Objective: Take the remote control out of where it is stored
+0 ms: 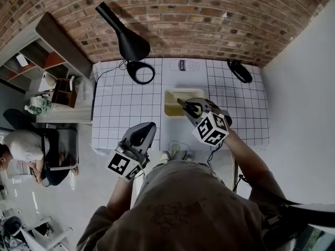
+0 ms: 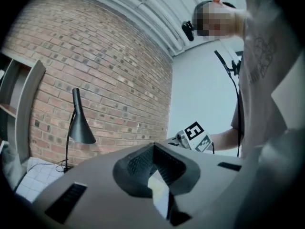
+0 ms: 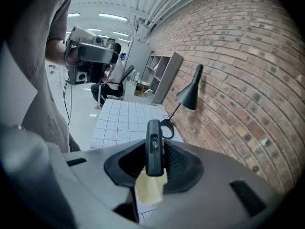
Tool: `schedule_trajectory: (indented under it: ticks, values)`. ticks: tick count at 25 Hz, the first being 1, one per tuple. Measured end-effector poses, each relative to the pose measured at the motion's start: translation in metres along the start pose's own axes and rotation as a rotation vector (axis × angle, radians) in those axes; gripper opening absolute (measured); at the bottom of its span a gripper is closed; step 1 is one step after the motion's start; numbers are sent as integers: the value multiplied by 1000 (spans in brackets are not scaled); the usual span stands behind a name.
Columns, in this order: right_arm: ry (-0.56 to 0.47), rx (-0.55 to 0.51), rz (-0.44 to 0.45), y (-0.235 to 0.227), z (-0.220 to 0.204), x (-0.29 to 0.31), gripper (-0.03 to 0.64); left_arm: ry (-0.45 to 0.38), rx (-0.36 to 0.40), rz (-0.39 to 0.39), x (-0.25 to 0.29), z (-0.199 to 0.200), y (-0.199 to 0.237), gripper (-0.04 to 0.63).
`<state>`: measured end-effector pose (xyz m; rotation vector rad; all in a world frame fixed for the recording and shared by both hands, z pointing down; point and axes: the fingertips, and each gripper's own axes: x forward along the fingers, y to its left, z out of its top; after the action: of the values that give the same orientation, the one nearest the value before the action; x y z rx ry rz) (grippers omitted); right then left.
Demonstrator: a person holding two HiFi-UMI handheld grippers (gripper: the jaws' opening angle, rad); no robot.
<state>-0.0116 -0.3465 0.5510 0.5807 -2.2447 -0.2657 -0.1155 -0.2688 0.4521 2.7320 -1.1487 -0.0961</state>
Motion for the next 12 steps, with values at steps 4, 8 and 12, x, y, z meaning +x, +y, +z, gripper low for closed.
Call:
schedule_trajectory:
  ticks: [4,8,12]
  values:
    - [-125,57,-97,-22,12,-43,94,-48,-18,0,7,14,2,5]
    - [-267,63,-192,-34,22,-87,94,-71,38,-6,18,32,-4,5]
    - [-336,20,-269,-37,31,-125,94,-76,93,-39,30,43,-15,5]
